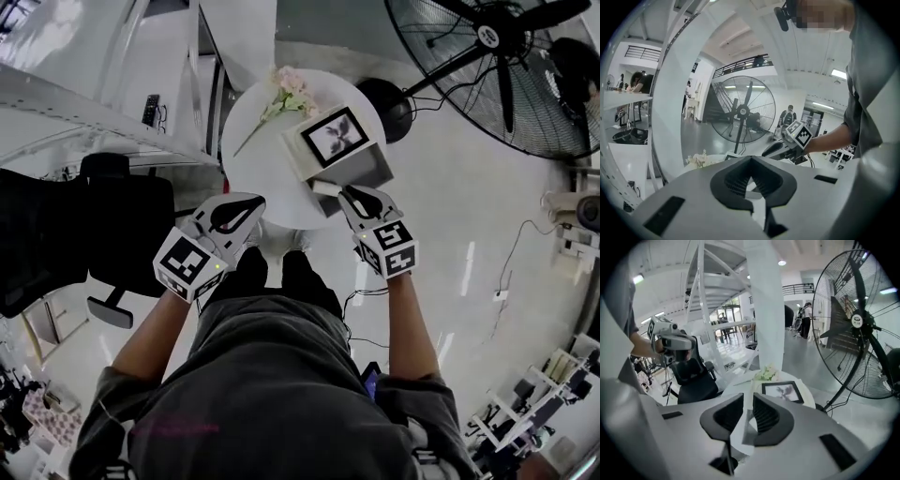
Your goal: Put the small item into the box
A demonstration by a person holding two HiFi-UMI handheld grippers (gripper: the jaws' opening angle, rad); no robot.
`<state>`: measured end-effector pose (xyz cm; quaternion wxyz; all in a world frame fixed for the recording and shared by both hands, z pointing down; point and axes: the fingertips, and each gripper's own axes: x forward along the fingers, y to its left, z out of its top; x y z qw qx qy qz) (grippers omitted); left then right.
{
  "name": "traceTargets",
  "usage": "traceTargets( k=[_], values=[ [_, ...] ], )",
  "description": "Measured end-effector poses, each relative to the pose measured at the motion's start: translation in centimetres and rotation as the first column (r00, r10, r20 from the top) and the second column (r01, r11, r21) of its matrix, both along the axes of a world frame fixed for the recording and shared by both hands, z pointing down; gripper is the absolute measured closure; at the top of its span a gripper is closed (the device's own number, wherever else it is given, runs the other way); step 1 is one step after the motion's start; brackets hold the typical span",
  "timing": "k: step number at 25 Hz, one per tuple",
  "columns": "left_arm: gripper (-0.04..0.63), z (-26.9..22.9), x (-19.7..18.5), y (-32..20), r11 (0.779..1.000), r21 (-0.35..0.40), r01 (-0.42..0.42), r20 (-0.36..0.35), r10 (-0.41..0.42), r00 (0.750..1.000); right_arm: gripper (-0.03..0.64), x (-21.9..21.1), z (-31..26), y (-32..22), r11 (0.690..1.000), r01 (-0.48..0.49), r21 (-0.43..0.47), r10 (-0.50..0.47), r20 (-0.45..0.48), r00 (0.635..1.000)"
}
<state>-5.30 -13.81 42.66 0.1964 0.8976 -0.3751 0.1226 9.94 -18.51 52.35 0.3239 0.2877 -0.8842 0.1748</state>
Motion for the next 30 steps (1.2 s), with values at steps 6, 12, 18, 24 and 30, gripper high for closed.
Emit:
traceTargets(
  k=[6, 12, 18, 24, 30],
  values=[
    [0.581, -2.1, -0.3, 0.2, 0.998, 0.047, -0.048, 0.000, 0.049, 0.999, 0.566, -0.6, -6.4, 0.7, 0.990, -0.126, 0.069, 0.115, 0.148, 0.982],
    [0.581, -3.5, -0.1, 0.2, 0.991, 0.095, -0.099, 0.003, 0.100, 0.995, 0.581, -0.9, -11.0, 1.2, 0.970, -0.209, 0.121, 0.174, 0.255, 0.951],
    [0.581, -4.8, 0.0, 0.0, 0.985, 0.120, -0.128, -0.001, 0.129, 0.992, 0.586, -1.0, -13.4, 2.5, 0.956, -0.252, 0.151, 0.199, 0.297, 0.934],
    [0.581, -5.6, 0.4, -0.1, 0.977, 0.137, -0.164, 0.010, 0.164, 0.986, 0.588, -0.6, -14.5, 3.2, 0.940, -0.298, 0.165, 0.235, 0.320, 0.918],
    [0.581, -6.1, 0.3, -0.3, 0.973, 0.146, -0.181, 0.010, 0.182, 0.983, 0.591, -0.3, -16.2, 3.5, 0.924, -0.339, 0.177, 0.265, 0.344, 0.901]
  ],
)
